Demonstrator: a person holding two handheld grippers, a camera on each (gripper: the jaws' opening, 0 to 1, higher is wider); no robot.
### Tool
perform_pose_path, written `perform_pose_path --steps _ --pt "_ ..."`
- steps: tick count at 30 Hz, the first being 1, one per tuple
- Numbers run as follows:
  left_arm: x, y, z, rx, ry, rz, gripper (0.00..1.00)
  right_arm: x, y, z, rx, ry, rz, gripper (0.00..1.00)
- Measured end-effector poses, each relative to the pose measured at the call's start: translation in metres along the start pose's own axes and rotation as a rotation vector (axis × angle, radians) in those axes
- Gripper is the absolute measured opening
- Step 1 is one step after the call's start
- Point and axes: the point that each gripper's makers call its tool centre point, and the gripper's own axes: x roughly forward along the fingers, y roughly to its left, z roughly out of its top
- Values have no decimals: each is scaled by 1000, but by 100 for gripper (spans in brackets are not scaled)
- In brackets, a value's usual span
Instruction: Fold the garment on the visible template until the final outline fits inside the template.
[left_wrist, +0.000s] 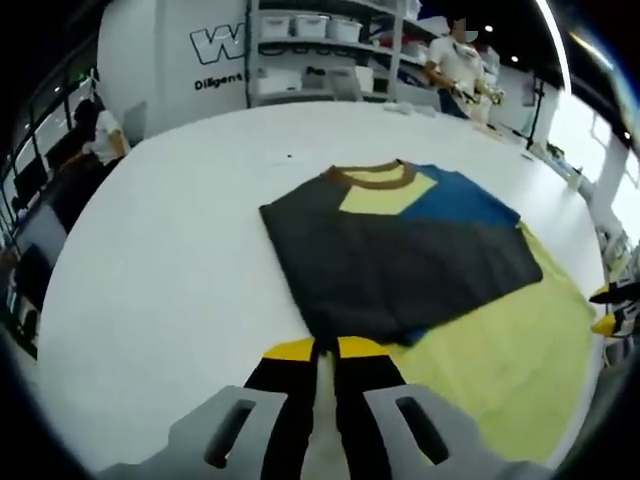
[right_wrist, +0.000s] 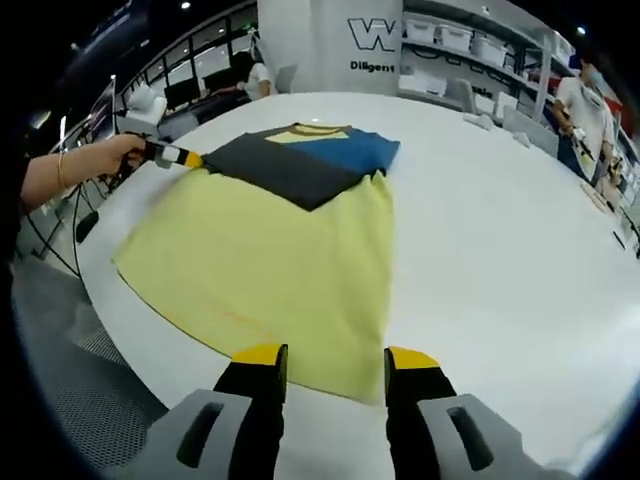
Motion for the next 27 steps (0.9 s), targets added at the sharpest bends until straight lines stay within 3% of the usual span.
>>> perform_pose_path --steps 8,10,19,27 --pt "-2 4 0 53 5 35 0 0 -6 -3 13 20 -25 18" --pt "-2 6 -1 101 8 45 0 -1 -7 -4 -4 31 -29 14" --pt "-9 18 -6 64 12 61 0 2 6 -11 -14 68 3 2" --pt "-15 31 -11 41 10 93 0 3 19 -10 -39 94 33 0"
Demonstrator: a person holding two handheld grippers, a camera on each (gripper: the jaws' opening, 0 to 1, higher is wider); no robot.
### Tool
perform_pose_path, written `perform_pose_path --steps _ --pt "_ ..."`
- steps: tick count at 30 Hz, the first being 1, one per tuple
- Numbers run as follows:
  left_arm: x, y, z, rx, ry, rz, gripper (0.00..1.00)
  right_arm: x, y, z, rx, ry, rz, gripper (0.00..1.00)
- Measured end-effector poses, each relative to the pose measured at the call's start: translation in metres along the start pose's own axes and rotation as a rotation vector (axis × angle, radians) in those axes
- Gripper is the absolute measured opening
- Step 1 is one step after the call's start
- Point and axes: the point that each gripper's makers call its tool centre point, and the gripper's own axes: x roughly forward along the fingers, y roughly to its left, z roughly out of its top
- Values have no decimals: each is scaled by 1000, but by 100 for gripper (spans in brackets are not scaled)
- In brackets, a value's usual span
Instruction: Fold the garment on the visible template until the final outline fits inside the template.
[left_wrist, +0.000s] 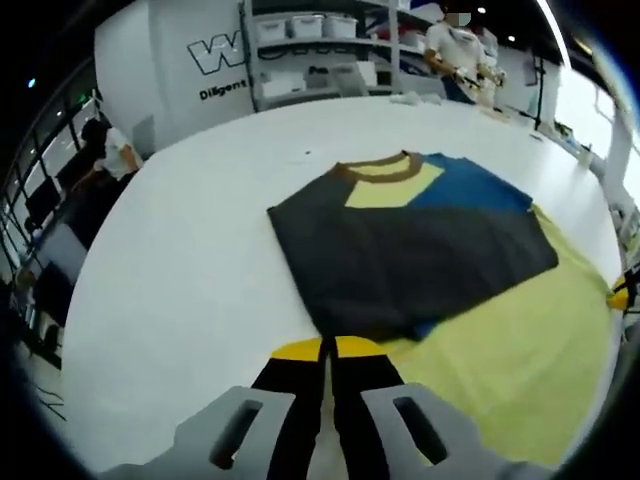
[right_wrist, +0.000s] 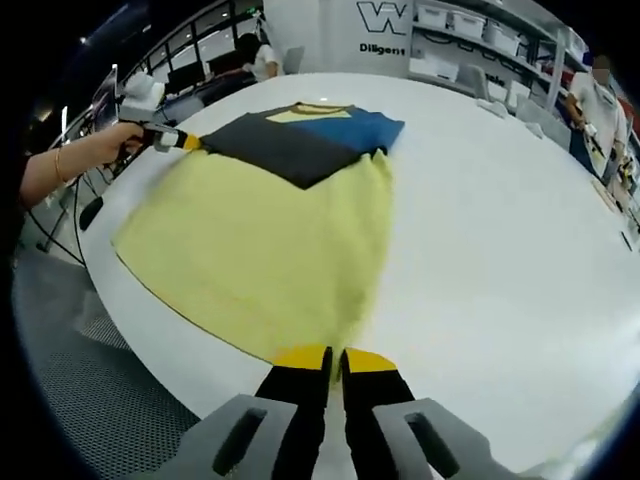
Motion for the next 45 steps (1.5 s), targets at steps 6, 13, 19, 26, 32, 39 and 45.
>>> perform_pose_path --steps 6,13,19,26,32,39,45 --pt "-5 11 -6 -4 4 21 0 2 13 1 -23 15 25 0" --pt "-11 26 -14 6 16 45 0 3 31 2 -34 33 66 0" --pt "-18 38 -22 22 16 58 0 3 44 1 -50 52 99 0" --pt "-20 43 -26 1 11 63 0 4 47 1 -67 55 107 0" --pt "-20 45 -24 -4 -5 76 7 3 42 4 14 58 70 3" --pt "-40 41 -14 -68 -77 36 34 -7 32 23 176 -34 70 56" --pt "-66 34 -30 -76 -71 9 56 -11 31 28 163 -54 60 59"
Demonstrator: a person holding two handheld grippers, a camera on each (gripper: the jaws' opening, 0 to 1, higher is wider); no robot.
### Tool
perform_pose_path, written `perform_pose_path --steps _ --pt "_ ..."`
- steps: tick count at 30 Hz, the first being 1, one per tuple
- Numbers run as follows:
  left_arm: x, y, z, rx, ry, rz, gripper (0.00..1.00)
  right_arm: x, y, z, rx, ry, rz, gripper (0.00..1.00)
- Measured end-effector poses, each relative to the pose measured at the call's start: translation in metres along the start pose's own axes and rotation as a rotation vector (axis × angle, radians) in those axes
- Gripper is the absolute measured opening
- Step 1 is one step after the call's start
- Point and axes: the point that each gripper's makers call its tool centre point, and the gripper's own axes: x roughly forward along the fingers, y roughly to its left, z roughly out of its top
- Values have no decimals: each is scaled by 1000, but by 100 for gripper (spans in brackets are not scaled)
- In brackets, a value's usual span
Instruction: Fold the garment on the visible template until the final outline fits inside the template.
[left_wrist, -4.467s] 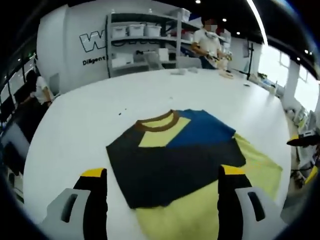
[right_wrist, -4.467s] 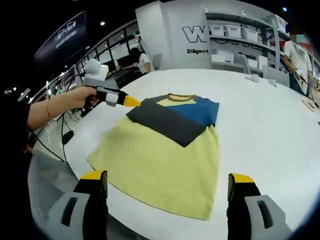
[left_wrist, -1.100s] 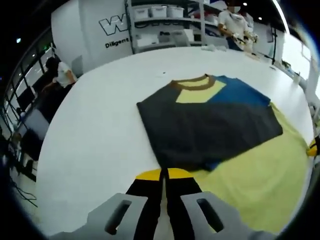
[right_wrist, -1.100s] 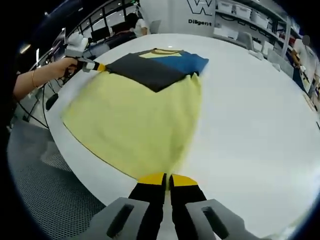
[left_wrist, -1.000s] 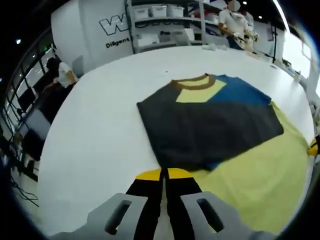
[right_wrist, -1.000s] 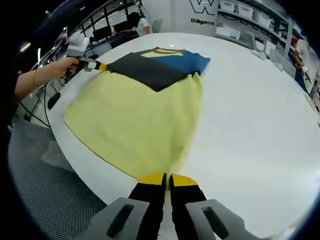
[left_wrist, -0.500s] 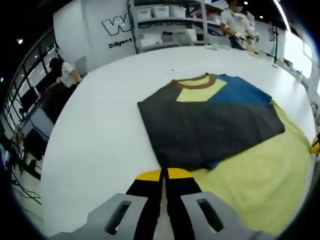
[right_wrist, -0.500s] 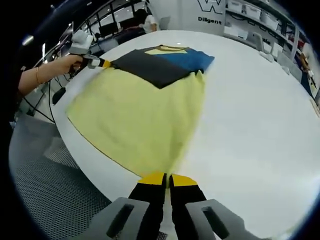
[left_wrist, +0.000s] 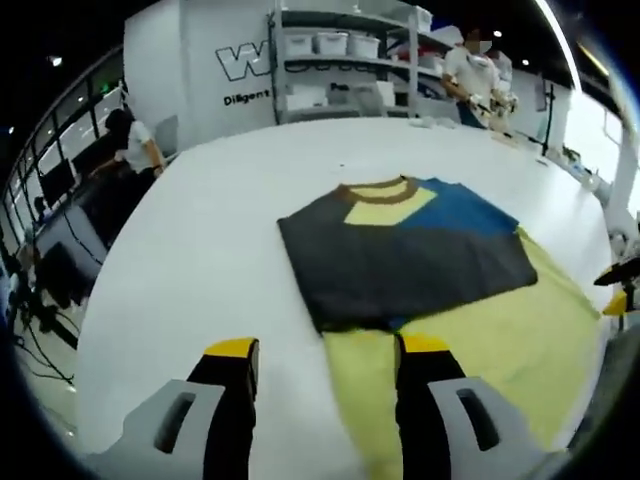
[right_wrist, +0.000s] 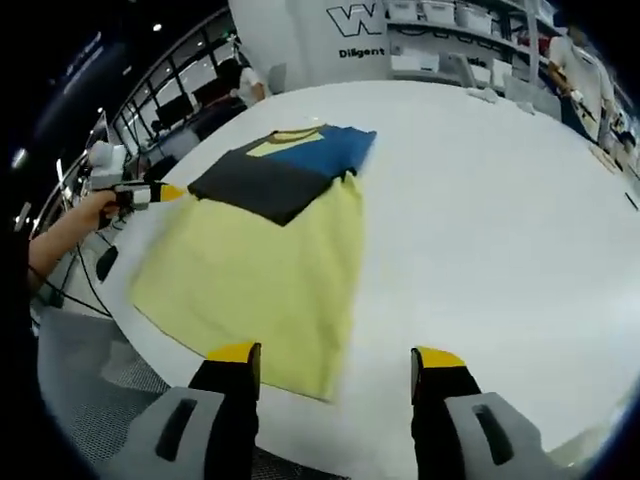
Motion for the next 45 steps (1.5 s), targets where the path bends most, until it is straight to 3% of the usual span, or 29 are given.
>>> perform_pose_path --steps 4,9,18,23,32,41,44,45 --pt "-17 -8 -14 29 30 -20 70 0 2 -1 -10 5 4 61" --pt "-36 -13 -37 9 82 -69 76 1 2 -11 -70 56 -12 62" --pt "-64 -31 -68 9 138 -128 77 2 7 -16 -114 61 13 51" --pt "-76 -39 -80 11 166 -129 71 1 8 -20 -127 70 19 34" --pt "-93 -50 -111 12 252 -166 58 3 8 -29 -162 104 20 18" --pt "-101 -58 -124 -39 300 -186 42 4 9 -30 -150 97 27 20" --pt "-104 -60 -132 -84 339 -177 29 5 10 -31 -150 102 27 19" --pt "-102 -57 -130 -81 317 -159 26 5 10 -31 -150 102 28 19"
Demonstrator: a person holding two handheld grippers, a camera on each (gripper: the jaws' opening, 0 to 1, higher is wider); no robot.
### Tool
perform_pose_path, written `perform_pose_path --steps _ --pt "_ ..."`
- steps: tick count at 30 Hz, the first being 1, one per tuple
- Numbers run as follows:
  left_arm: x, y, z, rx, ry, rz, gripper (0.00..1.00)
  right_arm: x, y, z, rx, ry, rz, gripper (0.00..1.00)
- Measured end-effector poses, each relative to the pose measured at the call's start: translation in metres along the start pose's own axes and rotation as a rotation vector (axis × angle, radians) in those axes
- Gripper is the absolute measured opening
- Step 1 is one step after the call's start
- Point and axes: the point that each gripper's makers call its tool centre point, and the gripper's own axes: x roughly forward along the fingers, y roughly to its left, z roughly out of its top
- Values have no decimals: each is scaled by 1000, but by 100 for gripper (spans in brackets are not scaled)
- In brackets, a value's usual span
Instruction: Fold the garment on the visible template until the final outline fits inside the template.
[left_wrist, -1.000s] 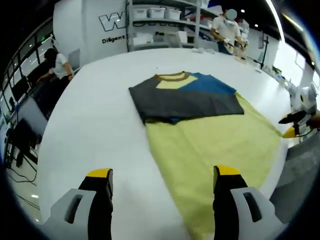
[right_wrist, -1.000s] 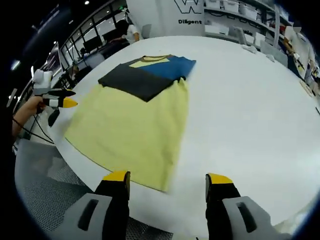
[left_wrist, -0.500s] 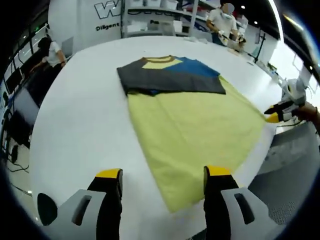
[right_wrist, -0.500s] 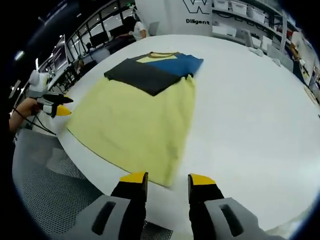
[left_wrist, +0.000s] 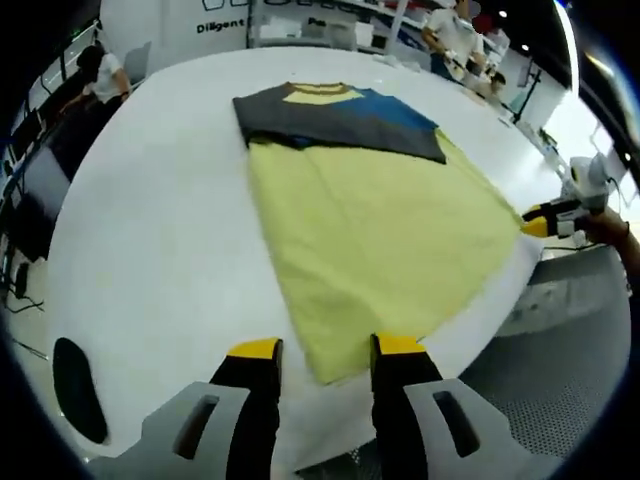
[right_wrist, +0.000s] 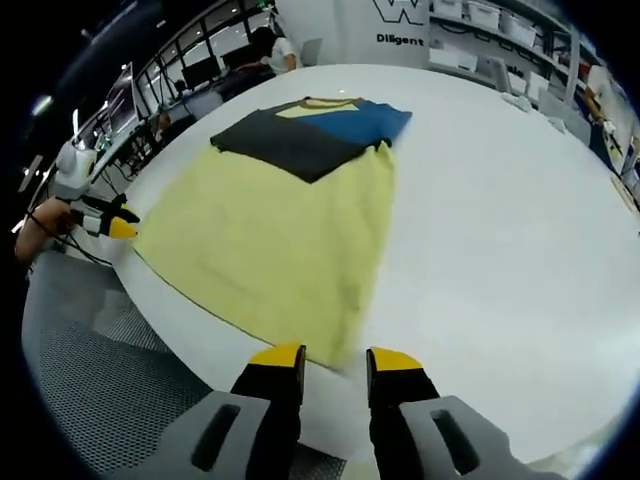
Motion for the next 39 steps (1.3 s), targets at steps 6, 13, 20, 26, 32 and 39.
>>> perform_pose_path --steps 6,13,20,26,32,39 --pt "-2 -2 -7 -18 27 -9 18 2 -1 -2 1 9 -1 10" --pt "-2 1 -12 -33 47 17 3 4 -3 -3 8 7 -1 5" --pt "-3 2 -13 -42 54 24 0 5 -3 -3 23 11 1 0" --pt "-5 2 -16 -17 61 39 0 3 -2 -5 30 27 1 0" --pt "-9 -1 -22 31 98 37 0 -2 1 -10 5 67 15 0" --pt "-19 -10 -39 35 152 -4 0 -13 6 -26 -3 142 51 0"
